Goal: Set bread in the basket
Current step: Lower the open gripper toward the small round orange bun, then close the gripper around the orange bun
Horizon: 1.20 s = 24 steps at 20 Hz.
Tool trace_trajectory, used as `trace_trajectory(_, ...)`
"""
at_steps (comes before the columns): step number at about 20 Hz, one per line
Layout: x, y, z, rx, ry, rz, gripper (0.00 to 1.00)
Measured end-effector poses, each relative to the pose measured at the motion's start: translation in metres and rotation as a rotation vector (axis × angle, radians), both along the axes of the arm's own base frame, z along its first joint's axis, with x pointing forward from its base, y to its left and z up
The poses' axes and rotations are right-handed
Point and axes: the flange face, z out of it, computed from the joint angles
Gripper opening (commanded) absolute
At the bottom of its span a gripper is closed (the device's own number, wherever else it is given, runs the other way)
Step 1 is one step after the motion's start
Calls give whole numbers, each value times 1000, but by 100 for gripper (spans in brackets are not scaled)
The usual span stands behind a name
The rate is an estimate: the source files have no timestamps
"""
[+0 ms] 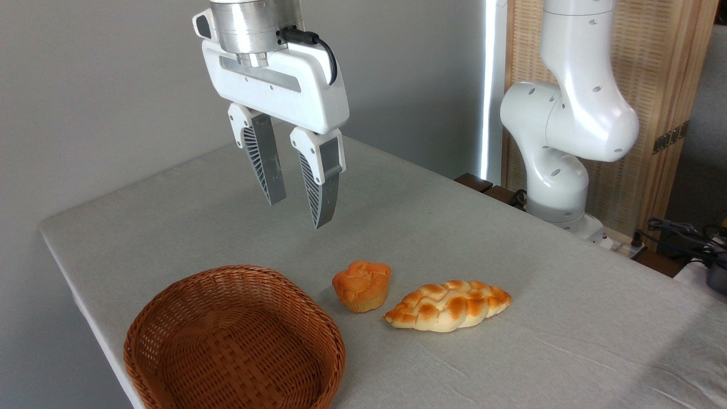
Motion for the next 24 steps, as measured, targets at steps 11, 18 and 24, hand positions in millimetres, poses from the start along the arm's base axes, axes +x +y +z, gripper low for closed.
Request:
trace_trajectory(11, -1, -4, -4, 1, 10, -23, 100)
trace_trajectory(18, -27, -53, -65, 6, 31, -132, 100)
trace_trajectory(24, -57, -36, -123, 57, 34, -261, 100)
